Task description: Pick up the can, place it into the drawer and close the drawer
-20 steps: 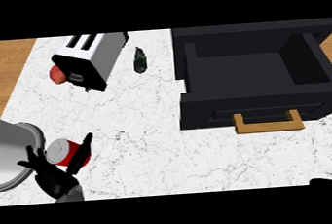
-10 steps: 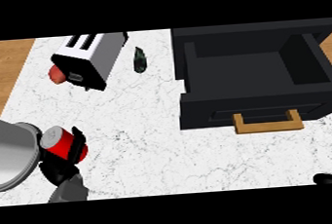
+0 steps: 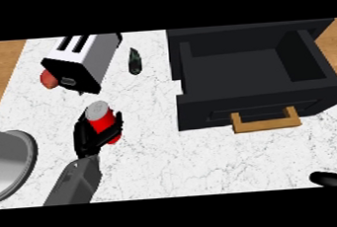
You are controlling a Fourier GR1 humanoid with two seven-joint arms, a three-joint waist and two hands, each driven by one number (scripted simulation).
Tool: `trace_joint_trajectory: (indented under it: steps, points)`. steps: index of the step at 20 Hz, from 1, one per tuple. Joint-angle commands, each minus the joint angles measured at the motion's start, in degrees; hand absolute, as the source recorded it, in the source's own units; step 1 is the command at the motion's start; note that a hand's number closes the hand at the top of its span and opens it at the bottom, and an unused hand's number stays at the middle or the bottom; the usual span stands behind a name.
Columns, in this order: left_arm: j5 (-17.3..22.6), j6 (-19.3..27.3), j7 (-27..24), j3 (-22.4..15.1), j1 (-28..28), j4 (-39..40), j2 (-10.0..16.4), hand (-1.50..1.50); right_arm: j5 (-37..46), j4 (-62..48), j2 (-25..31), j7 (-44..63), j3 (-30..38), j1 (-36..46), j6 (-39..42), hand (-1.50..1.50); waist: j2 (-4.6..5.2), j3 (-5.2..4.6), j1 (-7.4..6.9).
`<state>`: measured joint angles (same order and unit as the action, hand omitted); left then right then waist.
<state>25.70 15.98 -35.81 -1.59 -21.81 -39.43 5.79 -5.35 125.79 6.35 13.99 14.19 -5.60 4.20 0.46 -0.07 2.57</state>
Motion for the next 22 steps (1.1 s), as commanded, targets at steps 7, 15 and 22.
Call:
trace_joint_trajectory:
  steps: [7,15,22]
  points:
    - [-3.76,-10.64,9.27,-4.69,-12.08,2.23,0.55,1.5,-2.88,5.34,2.3,4.73,4.56,-0.31,-0.34,-1.5,-0.53,0.07,-2.04]
    - [-7.49,-2.93,24.54,-9.05,-17.75,-12.84,-1.06,1.5,1.95,6.47,-1.47,2.09,1.37,-3.02,-1.6,-1.5,-0.84,0.12,-2.62]
    - [-7.65,-0.83,35.3,-6.25,-29.9,-14.3,-1.25,1.5,2.2,2.47,-0.35,2.67,2.15,0.95,-2.11,-1.5,-0.47,0.08,-2.24]
